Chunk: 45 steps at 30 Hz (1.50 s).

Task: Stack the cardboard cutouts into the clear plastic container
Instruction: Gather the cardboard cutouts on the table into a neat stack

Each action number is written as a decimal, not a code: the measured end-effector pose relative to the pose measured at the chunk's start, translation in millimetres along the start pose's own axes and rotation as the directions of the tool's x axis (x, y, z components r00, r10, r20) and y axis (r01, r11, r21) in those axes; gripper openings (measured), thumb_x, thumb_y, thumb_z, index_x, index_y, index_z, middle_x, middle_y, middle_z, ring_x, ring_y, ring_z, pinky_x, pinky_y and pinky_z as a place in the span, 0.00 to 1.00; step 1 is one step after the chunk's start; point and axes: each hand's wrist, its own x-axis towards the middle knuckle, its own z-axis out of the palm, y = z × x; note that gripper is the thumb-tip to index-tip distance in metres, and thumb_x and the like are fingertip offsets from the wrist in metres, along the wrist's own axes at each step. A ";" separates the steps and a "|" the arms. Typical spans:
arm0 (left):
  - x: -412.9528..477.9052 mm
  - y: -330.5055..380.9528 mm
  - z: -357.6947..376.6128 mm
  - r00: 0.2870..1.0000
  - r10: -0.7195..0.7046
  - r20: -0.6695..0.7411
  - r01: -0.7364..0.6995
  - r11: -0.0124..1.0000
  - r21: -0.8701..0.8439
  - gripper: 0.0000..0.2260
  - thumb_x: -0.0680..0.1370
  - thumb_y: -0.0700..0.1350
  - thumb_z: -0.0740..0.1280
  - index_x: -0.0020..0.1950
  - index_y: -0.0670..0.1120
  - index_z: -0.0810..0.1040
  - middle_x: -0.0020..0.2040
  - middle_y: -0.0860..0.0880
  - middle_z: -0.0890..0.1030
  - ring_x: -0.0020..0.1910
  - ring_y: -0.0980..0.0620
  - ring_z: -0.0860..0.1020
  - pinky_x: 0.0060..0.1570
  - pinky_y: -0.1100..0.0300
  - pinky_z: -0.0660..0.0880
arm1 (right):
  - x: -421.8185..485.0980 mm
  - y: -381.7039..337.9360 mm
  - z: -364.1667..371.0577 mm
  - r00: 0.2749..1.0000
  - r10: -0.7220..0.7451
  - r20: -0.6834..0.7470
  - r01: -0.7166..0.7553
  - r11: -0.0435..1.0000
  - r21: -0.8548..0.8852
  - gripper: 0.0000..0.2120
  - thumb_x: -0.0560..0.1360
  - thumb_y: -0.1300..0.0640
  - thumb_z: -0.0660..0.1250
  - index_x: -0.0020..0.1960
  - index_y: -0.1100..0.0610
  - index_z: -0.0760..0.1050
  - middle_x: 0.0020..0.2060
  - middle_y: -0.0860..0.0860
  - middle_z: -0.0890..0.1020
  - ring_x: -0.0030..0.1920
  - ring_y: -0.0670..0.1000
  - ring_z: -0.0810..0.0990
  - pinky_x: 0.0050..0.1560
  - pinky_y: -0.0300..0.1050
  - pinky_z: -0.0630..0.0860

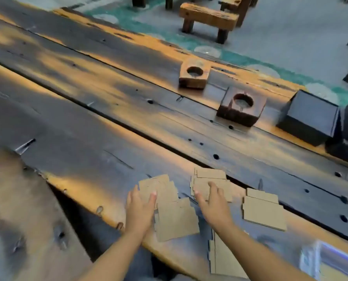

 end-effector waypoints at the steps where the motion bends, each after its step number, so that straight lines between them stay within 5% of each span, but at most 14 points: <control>1: -2.6 -8.5 2.5 0.997 -0.071 -0.032 0.068 0.995 -0.071 0.29 0.76 0.57 0.66 0.73 0.45 0.66 0.71 0.43 0.69 0.71 0.43 0.67 0.65 0.51 0.65 | 0.8 3.8 6.7 0.997 0.071 0.027 -0.072 0.996 0.046 0.33 0.76 0.37 0.57 0.75 0.54 0.59 0.69 0.54 0.68 0.66 0.56 0.71 0.61 0.53 0.72; 5: -19.2 -38.0 11.7 0.950 -0.311 0.008 0.309 0.941 -0.136 0.30 0.76 0.54 0.67 0.74 0.42 0.65 0.71 0.41 0.69 0.70 0.42 0.68 0.68 0.49 0.67 | 5.5 26.2 28.5 0.958 0.239 0.160 -0.265 0.950 0.166 0.30 0.75 0.37 0.61 0.67 0.57 0.69 0.54 0.51 0.78 0.52 0.53 0.78 0.48 0.48 0.72; 12: -36.3 -53.9 25.7 0.909 -0.406 0.099 0.416 0.898 -0.144 0.27 0.75 0.48 0.68 0.72 0.45 0.65 0.66 0.47 0.72 0.64 0.48 0.72 0.63 0.53 0.70 | 15.9 41.2 46.4 0.923 0.334 0.193 -0.359 0.926 0.115 0.21 0.75 0.51 0.66 0.57 0.68 0.73 0.51 0.66 0.80 0.48 0.64 0.79 0.52 0.60 0.76; 15: -35.9 -56.5 35.7 0.892 -0.419 0.168 0.443 0.884 -0.147 0.25 0.76 0.43 0.67 0.72 0.45 0.65 0.62 0.47 0.75 0.59 0.49 0.75 0.56 0.58 0.72 | 16.7 38.6 51.0 0.906 0.349 0.238 -0.378 0.922 0.087 0.13 0.75 0.55 0.65 0.55 0.62 0.72 0.47 0.60 0.80 0.44 0.60 0.79 0.50 0.56 0.76; 19: -33.6 -55.0 45.4 0.853 -0.465 0.239 0.498 0.861 -0.103 0.19 0.75 0.41 0.69 0.65 0.46 0.71 0.51 0.46 0.79 0.54 0.43 0.79 0.57 0.47 0.77 | 19.9 38.5 60.1 0.877 0.389 0.280 -0.438 0.889 0.137 0.15 0.71 0.61 0.64 0.57 0.63 0.74 0.41 0.59 0.79 0.44 0.59 0.79 0.53 0.57 0.77; 22: -29.8 -56.3 46.6 0.852 -0.476 0.218 0.506 0.856 -0.107 0.12 0.74 0.38 0.70 0.56 0.42 0.75 0.45 0.44 0.77 0.47 0.44 0.78 0.52 0.47 0.78 | 23.8 35.5 60.3 0.861 0.391 0.325 -0.460 0.871 0.171 0.06 0.71 0.62 0.64 0.47 0.54 0.73 0.39 0.52 0.77 0.39 0.51 0.74 0.46 0.50 0.76; 26: -19.2 -61.8 39.6 0.879 -0.430 0.206 0.461 0.875 -0.144 0.07 0.74 0.40 0.71 0.49 0.42 0.75 0.40 0.45 0.74 0.40 0.48 0.74 0.41 0.53 0.72 | 30.3 31.6 60.6 0.880 0.336 0.336 -0.411 0.893 0.183 0.06 0.69 0.61 0.65 0.38 0.52 0.70 0.33 0.49 0.76 0.34 0.51 0.72 0.37 0.45 0.69; 31: -1.6 -63.5 30.0 0.909 -0.382 0.168 0.403 0.909 -0.108 0.07 0.74 0.42 0.72 0.47 0.46 0.74 0.38 0.50 0.71 0.39 0.51 0.73 0.46 0.47 0.78 | 40.2 14.6 64.0 0.923 0.247 0.295 -0.301 0.941 0.153 0.07 0.70 0.58 0.67 0.38 0.53 0.68 0.32 0.48 0.75 0.33 0.50 0.73 0.32 0.44 0.67; 37: 30.9 -65.0 11.7 0.934 -0.348 0.087 0.355 0.930 -0.096 0.08 0.73 0.45 0.72 0.48 0.47 0.75 0.39 0.51 0.74 0.39 0.52 0.75 0.41 0.57 0.75 | 63.4 -16.0 80.3 0.937 0.218 0.272 -0.257 0.959 0.115 0.05 0.70 0.58 0.67 0.40 0.54 0.70 0.35 0.49 0.77 0.38 0.52 0.75 0.40 0.49 0.73; 45: 55.6 -62.9 7.9 0.940 -0.334 0.067 0.339 0.938 -0.074 0.09 0.74 0.43 0.71 0.49 0.45 0.73 0.40 0.48 0.75 0.39 0.48 0.77 0.42 0.49 0.79 | 93.2 -40.9 89.8 0.956 0.149 0.252 -0.160 0.987 0.024 0.05 0.71 0.58 0.66 0.45 0.58 0.73 0.38 0.51 0.79 0.41 0.54 0.78 0.42 0.49 0.74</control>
